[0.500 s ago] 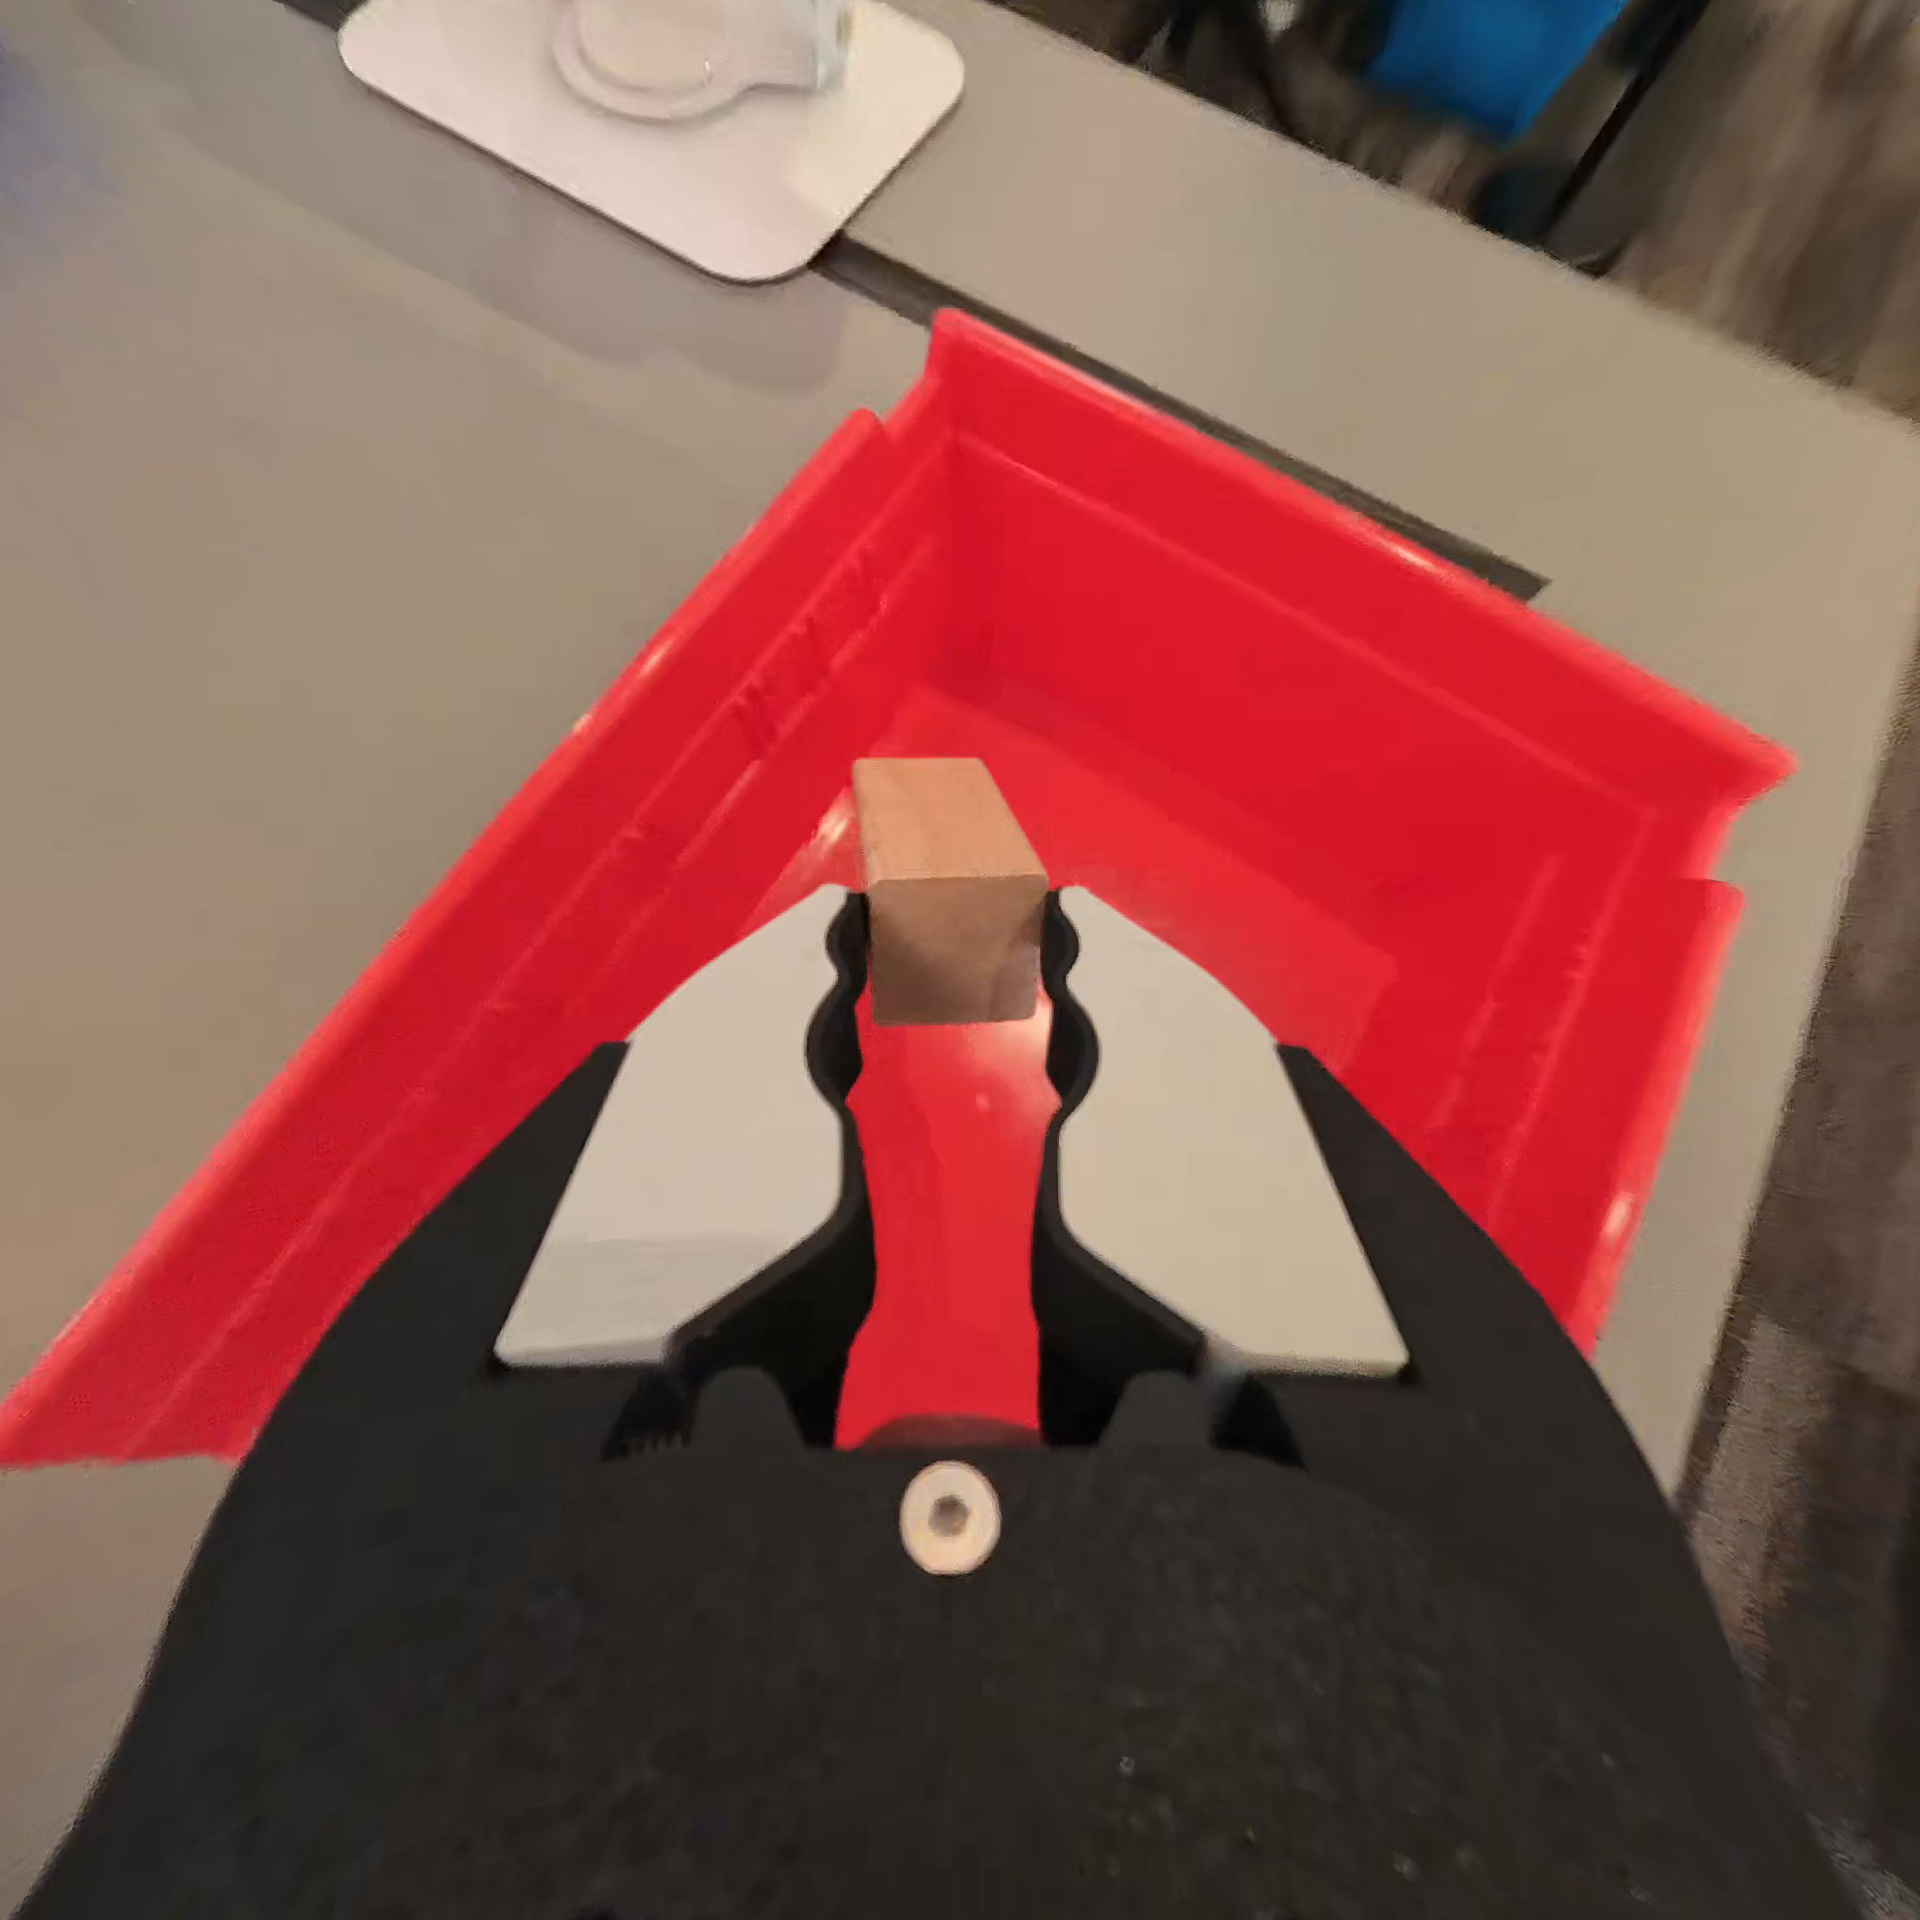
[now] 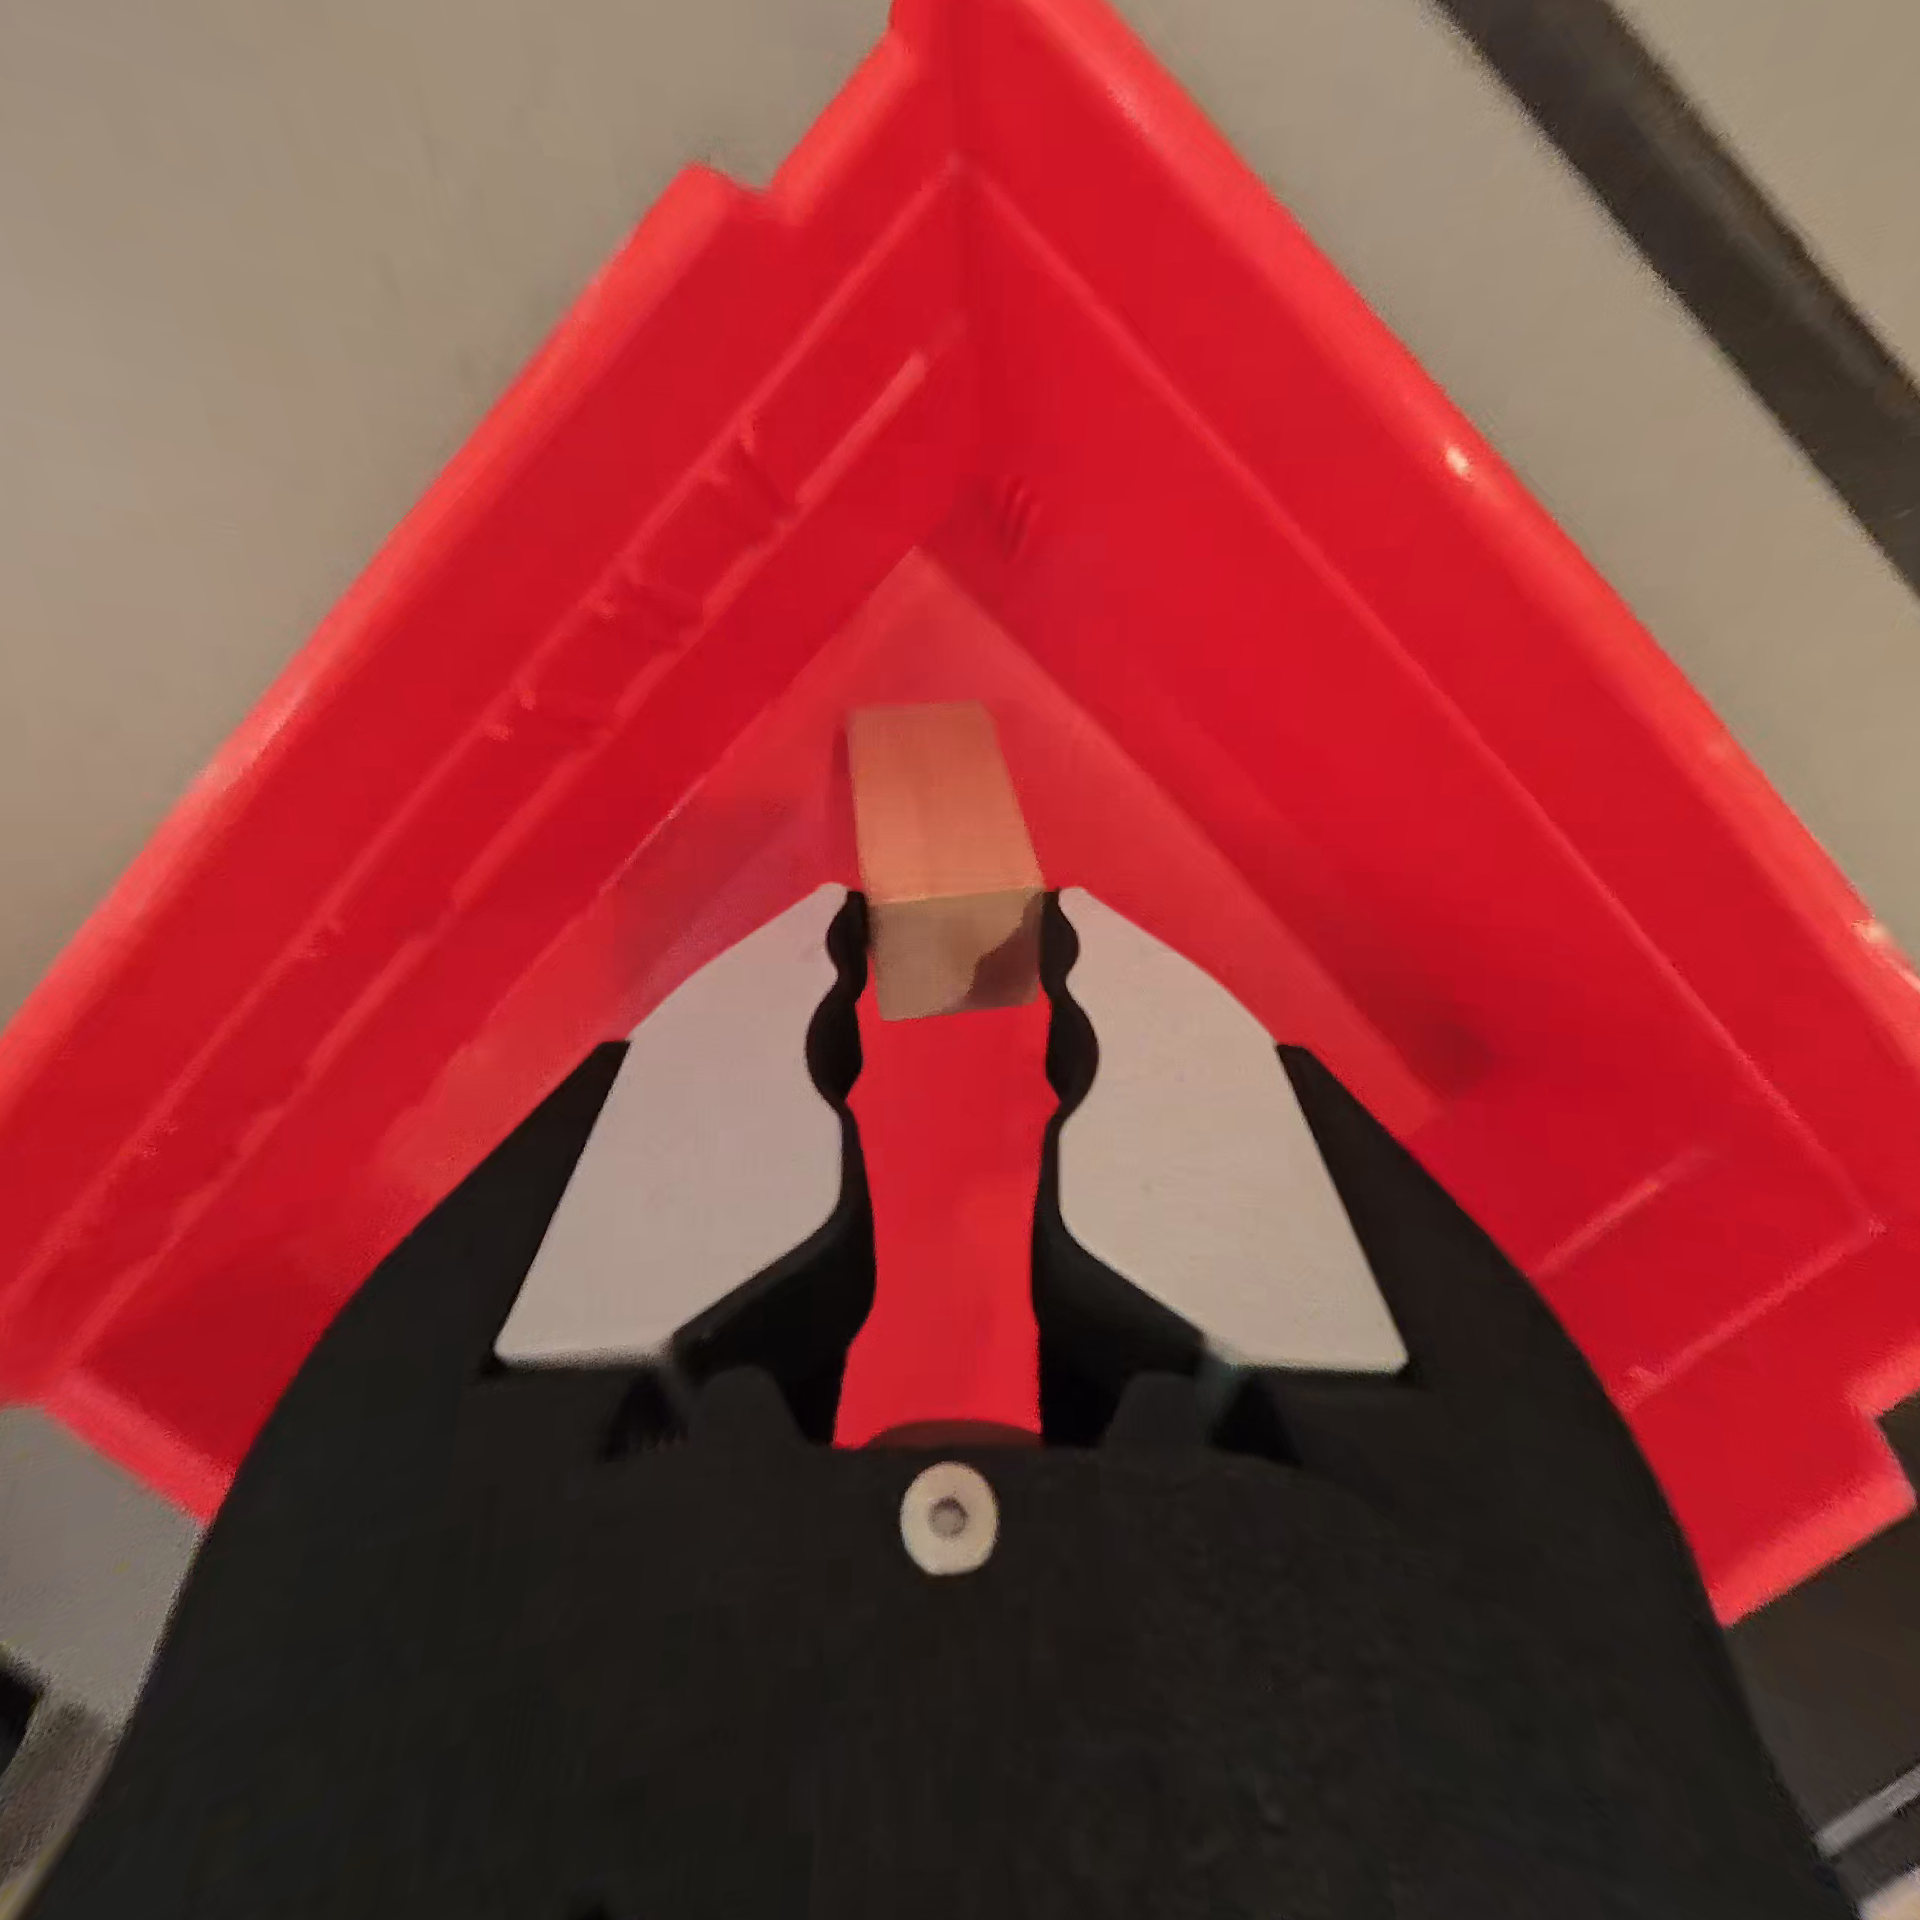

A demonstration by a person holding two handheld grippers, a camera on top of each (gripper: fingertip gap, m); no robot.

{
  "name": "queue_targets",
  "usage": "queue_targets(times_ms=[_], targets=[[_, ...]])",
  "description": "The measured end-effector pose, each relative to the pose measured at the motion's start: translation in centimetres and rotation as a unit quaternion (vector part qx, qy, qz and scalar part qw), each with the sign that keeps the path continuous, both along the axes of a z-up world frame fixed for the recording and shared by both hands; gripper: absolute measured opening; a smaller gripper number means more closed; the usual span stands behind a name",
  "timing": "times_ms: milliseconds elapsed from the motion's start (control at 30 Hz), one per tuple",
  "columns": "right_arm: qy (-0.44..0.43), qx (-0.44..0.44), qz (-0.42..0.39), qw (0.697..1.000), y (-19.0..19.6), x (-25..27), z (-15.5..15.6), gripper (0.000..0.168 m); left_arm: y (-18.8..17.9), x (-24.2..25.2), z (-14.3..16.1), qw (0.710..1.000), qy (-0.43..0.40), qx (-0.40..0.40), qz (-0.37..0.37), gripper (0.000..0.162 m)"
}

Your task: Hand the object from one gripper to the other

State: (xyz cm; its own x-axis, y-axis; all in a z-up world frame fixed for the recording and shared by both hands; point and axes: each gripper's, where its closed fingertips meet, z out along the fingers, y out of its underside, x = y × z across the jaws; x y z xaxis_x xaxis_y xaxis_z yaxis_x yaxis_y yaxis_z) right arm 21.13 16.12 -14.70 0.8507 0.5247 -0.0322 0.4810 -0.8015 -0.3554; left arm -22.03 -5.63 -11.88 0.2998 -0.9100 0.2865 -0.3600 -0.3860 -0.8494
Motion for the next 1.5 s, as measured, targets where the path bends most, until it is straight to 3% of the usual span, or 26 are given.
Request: queue_targets(times_ms=[200, 467, 833, 933, 1033, 1133, 1200, 1333, 1500], targets=[[-0.041, -0.101, 0.035, 0.993, -0.8, 0.9, -0.2, 0.032, -0.6, -1.3, -0.5, 1.000, 0.002, -0.006, 0.015, 0.049], [-0.110, -0.118, 0.053, 0.986, -1.5, 2.5, -2.2, 0.032, -0.3, -2.4, -0.7, 0.999, -0.001, -0.010, 0.031, 0.049], [-0.084, -0.091, 0.037, 0.992, 0.2, 1.7, -3.7, 0.032, 0.2, -2.7, -0.9, 0.999, 0.006, -0.002, 0.034, 0.049], [-0.064, -0.044, 0.025, 0.997, 0.3, 1.1, -2.2, 0.048, 0.6, -2.9, -1.1, 0.999, 0.007, -0.004, 0.037, 0.052], [-0.024, 0.066, -0.022, 0.997, -0.4, 0.1, 2.8, 0.054, 1.2, -3.7, -1.0, 0.999, 0.009, -0.003, 0.049, 0.054], [0.053, 0.224, -0.080, 0.970, -3.6, -3.6, 8.9, 0.054, 3.0, -5.9, 0.6, 0.997, 0.008, 0.008, 0.079, 0.055], [0.141, 0.287, -0.070, 0.945, -7.4, -8.9, 11.0, 0.058, 5.2, -8.1, 2.4, 0.994, 0.019, 0.026, 0.100, 0.055], [0.277, 0.287, 0.014, 0.917, -14.6, -20.8, 9.7, 0.059, 11.8, -13.0, 4.1, 0.979, 0.146, 0.069, 0.123, 0.057], [0.362, 0.224, 0.099, 0.899, -19.7, -31.0, 5.6, 0.060, 21.6, -17.3, 2.7, 0.923, 0.339, 0.064, 0.168, 0.058]])
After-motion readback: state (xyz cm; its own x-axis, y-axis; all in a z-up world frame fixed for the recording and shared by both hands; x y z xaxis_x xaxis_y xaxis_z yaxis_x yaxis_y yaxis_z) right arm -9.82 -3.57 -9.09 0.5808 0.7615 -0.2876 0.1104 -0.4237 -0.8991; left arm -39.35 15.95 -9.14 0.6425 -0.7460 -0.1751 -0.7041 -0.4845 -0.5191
